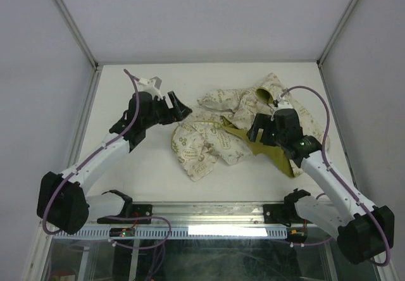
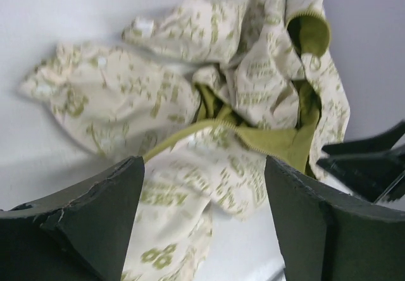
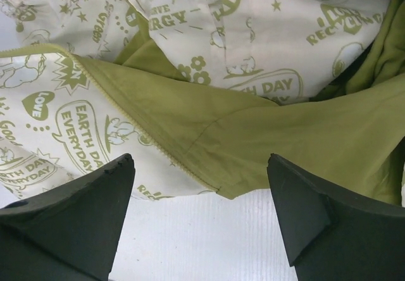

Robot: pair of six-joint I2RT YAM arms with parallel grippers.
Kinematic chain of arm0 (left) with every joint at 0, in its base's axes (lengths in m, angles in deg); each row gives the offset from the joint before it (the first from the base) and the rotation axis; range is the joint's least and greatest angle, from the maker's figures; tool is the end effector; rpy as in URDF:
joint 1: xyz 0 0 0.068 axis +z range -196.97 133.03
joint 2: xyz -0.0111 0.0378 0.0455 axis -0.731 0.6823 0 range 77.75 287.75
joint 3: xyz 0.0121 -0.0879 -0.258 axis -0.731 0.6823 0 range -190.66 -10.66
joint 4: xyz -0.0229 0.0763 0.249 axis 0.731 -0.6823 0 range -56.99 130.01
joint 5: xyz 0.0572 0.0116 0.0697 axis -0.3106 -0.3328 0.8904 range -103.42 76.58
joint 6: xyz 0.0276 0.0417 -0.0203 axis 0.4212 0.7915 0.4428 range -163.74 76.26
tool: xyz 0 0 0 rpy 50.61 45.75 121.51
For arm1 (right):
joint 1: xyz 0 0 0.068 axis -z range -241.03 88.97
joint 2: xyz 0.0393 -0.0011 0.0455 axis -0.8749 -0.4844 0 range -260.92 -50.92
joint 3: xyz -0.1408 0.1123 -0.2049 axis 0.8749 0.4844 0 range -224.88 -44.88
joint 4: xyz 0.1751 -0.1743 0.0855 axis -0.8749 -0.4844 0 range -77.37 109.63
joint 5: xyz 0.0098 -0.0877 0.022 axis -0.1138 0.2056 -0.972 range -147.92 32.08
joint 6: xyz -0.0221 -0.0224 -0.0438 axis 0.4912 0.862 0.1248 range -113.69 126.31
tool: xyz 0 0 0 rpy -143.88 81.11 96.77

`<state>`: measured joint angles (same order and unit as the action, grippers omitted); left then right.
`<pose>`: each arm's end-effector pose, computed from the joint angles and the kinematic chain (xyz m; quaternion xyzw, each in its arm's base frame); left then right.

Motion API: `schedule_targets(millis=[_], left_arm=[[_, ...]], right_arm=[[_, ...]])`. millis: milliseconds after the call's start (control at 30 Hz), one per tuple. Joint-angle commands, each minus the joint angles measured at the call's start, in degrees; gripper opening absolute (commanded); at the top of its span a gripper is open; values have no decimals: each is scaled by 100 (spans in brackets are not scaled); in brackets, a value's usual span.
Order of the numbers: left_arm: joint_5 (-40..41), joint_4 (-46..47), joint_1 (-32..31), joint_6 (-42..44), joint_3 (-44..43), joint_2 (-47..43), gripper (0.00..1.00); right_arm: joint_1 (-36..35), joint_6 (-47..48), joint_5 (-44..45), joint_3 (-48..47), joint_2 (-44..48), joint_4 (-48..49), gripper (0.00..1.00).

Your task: Zip up the jacket

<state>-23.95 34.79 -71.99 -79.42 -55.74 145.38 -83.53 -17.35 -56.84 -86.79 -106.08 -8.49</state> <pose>0.2376 -0.1181 0.2681 -0.0320 0.8532 -0.3278 0.4044 0.1885 0.0773 0.2601 0.0131 0.9112 0.1535 0.3821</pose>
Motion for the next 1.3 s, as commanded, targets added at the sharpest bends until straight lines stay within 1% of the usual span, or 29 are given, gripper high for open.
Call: schedule_targets(millis=[0,67,200,400,533,700,867,933,967,1000,1100,1167,1233,1267], left_arm=[[348,162,2,380,-829,689,79],[424,195,-126,519,-1232,1136,81],[859,287,-609,725,-1813,1969,84],[896,404,-1477,1320,-2968,3181,84],[514,376,-1667,1337,-3716,4060,84],[-53,380,-1903,1384,-4457,4861,85],[-190,279,-1908,1319,-5044,5597,82],[-229,229,-1908,1341,-5217,5797,77],[-220,236,-1905,1355,-5270,5852,71],[-176,246,-1907,1385,-5308,5891,60],[24,153,-1777,1386,-5278,5830,36],[45,167,-1541,1284,-5050,5612,19],[143,308,-1243,1283,-4606,5263,5],[221,350,-1117,1286,-4373,5056,0]], right_arm=[[-3,-354,415,322,215,443,90],[0,-494,441,438,201,537,91],[-3,-848,475,869,325,1022,91],[-5,-1094,714,1197,440,1251,91],[0,-1174,698,1294,324,1379,91],[-7,-1240,635,1404,99,1612,91],[-6,-1272,642,1418,-176,1766,92],[1,-1301,696,1363,-332,1737,92],[12,-1318,706,1351,-412,1737,92],[29,-1351,715,1342,-490,1751,92],[168,-1465,646,1366,-708,1832,92],[346,-1490,509,1343,-849,1863,92],[535,-1468,439,1309,-998,1917,92],[645,-1440,403,1284,-1079,1939,92]])
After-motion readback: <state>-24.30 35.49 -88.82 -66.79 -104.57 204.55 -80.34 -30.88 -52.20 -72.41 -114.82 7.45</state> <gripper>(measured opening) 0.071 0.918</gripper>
